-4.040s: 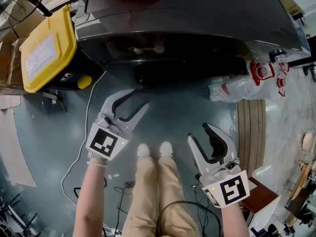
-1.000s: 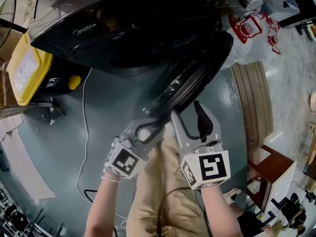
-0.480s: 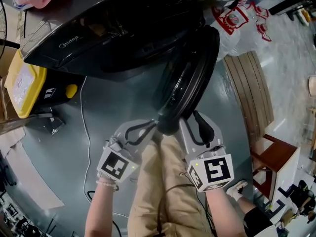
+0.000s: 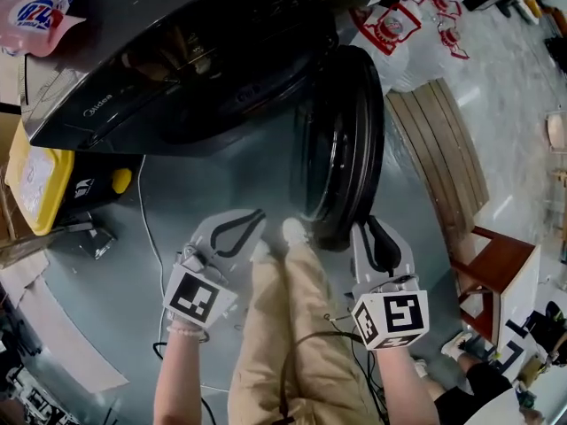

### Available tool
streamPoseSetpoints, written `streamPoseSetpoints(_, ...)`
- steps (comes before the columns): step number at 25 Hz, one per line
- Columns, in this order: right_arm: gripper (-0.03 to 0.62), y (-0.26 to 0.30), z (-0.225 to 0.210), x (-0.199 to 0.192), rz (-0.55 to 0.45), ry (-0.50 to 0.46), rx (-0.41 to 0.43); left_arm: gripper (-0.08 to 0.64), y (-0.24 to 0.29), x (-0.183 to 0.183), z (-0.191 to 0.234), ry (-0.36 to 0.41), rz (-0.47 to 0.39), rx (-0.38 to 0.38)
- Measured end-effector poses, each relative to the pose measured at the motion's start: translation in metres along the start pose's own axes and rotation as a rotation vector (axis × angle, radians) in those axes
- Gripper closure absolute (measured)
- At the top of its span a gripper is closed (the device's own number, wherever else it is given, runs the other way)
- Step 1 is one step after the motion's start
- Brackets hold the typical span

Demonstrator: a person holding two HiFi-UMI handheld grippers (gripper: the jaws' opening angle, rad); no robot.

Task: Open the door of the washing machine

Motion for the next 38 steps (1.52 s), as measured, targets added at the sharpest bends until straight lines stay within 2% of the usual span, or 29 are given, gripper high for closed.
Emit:
streamPoseSetpoints(14,0.530,-0.050,-0.086,-0.006,-0.009,0.017,-0.294,0.561,0.017,0.010,-0.003,0.032,0.017,-0.050)
streamPoseSetpoints(20,0.561,-0.062,-0.125,-0.005,-0.028,0.036,-0.379,0.563,0.019,0.014,0.001,0.026,0.014,-0.042)
streamPoseSetpoints(25,0.566,-0.068,-0.151,0.001,-0.004,-0.009,-0.417,0.565,0.016,0.026,0.008,0.015,-0.004,-0.014)
streamPoseSetpoints(28,0.566,-0.069,-0.148,0.012,0.002,-0.034,-0.399,0.565,0.008,0.040,0.014,0.013,-0.015,0.001)
streamPoseSetpoints(31,0.566,-0.062,-0.127,0.035,-0.012,-0.065,-0.332,0.565,-0.003,0.061,0.024,0.000,-0.027,0.025)
streamPoseSetpoints(35,0.566,-0.050,-0.079,0.082,-0.043,-0.122,-0.173,0.565,-0.034,0.099,0.037,0.001,-0.056,0.086)
streamPoseSetpoints(38,0.566,-0.040,-0.035,0.119,-0.080,-0.180,-0.036,0.565,-0.064,0.128,0.045,0.029,-0.069,0.144)
Point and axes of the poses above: the fingertips, and each gripper's own axes: y forward along the fingers, z to its left, x out of its top, the point moved 3 cm from there along -y, backward along the fingers, and after that the axes turned 13 degrees about x, right-handed, at the moved point
